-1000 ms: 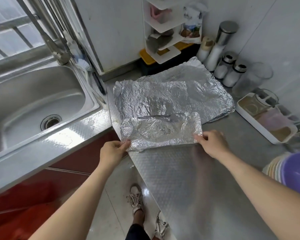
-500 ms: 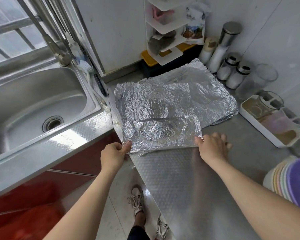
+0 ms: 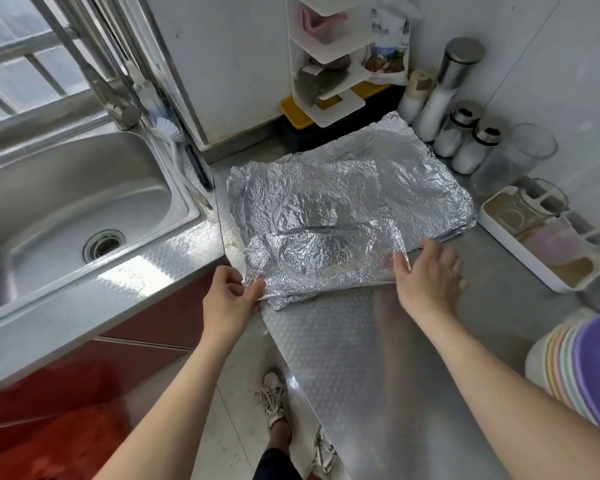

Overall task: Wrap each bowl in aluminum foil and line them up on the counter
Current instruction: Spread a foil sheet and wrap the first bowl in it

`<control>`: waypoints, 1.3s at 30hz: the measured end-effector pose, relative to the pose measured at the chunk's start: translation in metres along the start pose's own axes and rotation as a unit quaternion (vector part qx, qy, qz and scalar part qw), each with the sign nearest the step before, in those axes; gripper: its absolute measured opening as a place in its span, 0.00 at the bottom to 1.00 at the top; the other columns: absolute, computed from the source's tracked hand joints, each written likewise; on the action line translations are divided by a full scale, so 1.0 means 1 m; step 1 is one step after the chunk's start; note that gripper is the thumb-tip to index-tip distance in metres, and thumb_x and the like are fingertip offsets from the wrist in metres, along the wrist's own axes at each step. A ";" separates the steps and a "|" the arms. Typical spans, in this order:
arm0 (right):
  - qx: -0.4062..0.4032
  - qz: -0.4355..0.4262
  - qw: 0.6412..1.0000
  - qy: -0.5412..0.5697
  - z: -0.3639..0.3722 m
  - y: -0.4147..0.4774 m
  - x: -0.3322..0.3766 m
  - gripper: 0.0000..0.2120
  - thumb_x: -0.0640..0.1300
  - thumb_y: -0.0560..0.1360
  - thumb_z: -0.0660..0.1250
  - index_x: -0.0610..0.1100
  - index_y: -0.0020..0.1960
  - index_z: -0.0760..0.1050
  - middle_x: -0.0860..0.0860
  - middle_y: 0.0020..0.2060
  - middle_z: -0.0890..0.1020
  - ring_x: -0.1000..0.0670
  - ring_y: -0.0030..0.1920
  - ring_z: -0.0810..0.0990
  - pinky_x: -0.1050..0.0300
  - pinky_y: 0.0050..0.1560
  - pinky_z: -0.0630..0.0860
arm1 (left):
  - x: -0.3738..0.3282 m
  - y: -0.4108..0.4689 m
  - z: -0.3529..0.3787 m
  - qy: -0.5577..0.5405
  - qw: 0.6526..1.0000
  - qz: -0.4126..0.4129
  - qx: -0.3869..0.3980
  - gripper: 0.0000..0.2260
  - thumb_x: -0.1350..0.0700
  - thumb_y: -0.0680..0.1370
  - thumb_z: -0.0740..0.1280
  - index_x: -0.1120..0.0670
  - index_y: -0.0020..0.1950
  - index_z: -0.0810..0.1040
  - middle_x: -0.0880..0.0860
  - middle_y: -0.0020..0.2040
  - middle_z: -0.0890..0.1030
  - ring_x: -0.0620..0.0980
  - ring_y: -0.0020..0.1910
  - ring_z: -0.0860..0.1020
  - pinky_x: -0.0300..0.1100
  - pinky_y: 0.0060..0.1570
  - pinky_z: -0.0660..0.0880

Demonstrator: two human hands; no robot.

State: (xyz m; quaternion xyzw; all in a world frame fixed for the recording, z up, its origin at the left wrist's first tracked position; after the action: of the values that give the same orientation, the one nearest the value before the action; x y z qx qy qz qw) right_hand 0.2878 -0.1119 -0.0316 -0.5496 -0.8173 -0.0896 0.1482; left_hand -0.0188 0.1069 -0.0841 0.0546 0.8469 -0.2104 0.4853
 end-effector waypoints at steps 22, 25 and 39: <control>0.244 -0.338 0.900 -0.129 0.084 -0.092 0.064 0.35 0.65 0.77 0.35 0.48 0.76 0.31 0.52 0.74 0.30 0.52 0.73 0.28 0.51 0.71 0.27 | -0.081 -0.027 0.025 0.306 0.912 0.248 -0.113 0.13 0.59 0.74 0.72 0.52 0.58 0.82 0.60 0.55 0.77 0.63 0.54 0.75 0.54 0.49 0.71; 0.233 -0.342 0.901 -0.130 0.091 -0.091 0.064 0.35 0.66 0.78 0.37 0.48 0.77 0.34 0.52 0.75 0.33 0.52 0.74 0.29 0.49 0.72 0.29 | -0.101 -0.038 0.092 0.364 0.859 0.361 0.025 0.17 0.53 0.79 0.67 0.53 0.67 0.76 0.60 0.71 0.71 0.63 0.70 0.69 0.59 0.65 0.69; 0.219 -0.287 0.924 -0.129 0.083 -0.042 0.032 0.34 0.66 0.78 0.38 0.52 0.76 0.29 0.59 0.74 0.30 0.58 0.72 0.26 0.45 0.73 0.32 | -0.046 -0.008 0.124 0.497 0.825 0.239 0.125 0.32 0.32 0.77 0.36 0.42 0.78 0.33 0.49 0.79 0.36 0.49 0.77 0.33 0.54 0.74 0.35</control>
State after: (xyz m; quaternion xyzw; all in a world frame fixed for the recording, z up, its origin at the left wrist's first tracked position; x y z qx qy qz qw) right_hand 0.2253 -0.0745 -0.0979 -0.2526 -0.9512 0.1248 0.1257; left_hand 0.1017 0.0537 -0.0970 0.4125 0.9003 -0.1367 0.0231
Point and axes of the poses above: each hand's wrist, its own y-axis towards the middle knuckle, its own z-axis out of the palm, x = y × z, the point moved 10 cm from there along y, towards the middle knuckle
